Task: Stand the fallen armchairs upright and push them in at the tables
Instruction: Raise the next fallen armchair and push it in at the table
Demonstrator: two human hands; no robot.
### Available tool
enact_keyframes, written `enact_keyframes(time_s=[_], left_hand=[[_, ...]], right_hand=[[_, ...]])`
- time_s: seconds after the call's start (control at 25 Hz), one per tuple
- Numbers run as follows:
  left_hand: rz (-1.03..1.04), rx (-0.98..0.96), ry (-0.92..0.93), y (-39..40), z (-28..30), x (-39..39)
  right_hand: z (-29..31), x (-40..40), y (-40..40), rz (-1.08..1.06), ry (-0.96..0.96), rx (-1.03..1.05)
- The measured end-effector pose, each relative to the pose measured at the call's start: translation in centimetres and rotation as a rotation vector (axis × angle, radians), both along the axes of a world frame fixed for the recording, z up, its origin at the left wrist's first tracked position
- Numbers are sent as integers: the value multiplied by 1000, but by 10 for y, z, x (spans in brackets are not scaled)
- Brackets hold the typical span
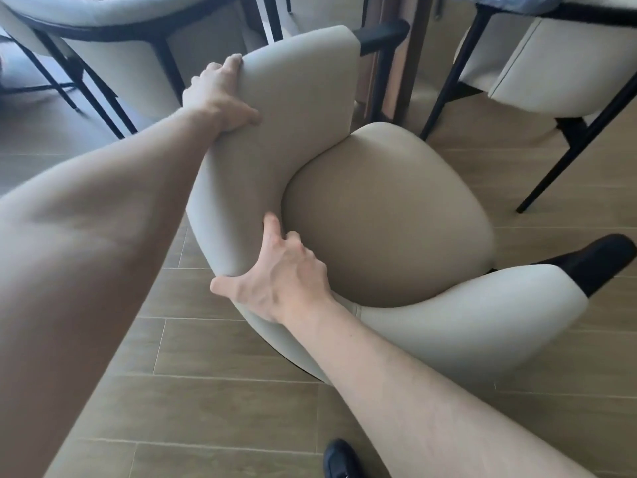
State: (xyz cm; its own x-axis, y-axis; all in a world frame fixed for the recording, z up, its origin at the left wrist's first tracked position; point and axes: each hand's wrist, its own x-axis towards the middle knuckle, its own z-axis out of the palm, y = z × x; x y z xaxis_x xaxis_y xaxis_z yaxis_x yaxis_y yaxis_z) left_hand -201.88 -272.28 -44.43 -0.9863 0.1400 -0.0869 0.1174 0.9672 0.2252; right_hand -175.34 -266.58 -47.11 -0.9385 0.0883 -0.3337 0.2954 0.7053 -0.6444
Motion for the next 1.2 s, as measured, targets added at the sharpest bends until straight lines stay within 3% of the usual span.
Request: enact_keyframes(time_s=[0.2,0.44,0.56,0.76,0.96,1.2], left_hand=[[43,-2,-58,-24,-25,-17],[33,-26,1,-35,-35,-13],[38,-62,95,-30,-37,-7],[93,-143,99,-26,-40,18],[210,-262,31,-19,-39,51],[390,-254,-52,-8,-19,102]], right_hand=[[-10,-22,-9,65,-31,-10],[-6,-14,-2,185,-100,-49],[-4,7,57,354,-103,-18],[7,74,209,539,-222,324],[-3,83,247,611,-64,339],[-8,87,265,960,149,518]])
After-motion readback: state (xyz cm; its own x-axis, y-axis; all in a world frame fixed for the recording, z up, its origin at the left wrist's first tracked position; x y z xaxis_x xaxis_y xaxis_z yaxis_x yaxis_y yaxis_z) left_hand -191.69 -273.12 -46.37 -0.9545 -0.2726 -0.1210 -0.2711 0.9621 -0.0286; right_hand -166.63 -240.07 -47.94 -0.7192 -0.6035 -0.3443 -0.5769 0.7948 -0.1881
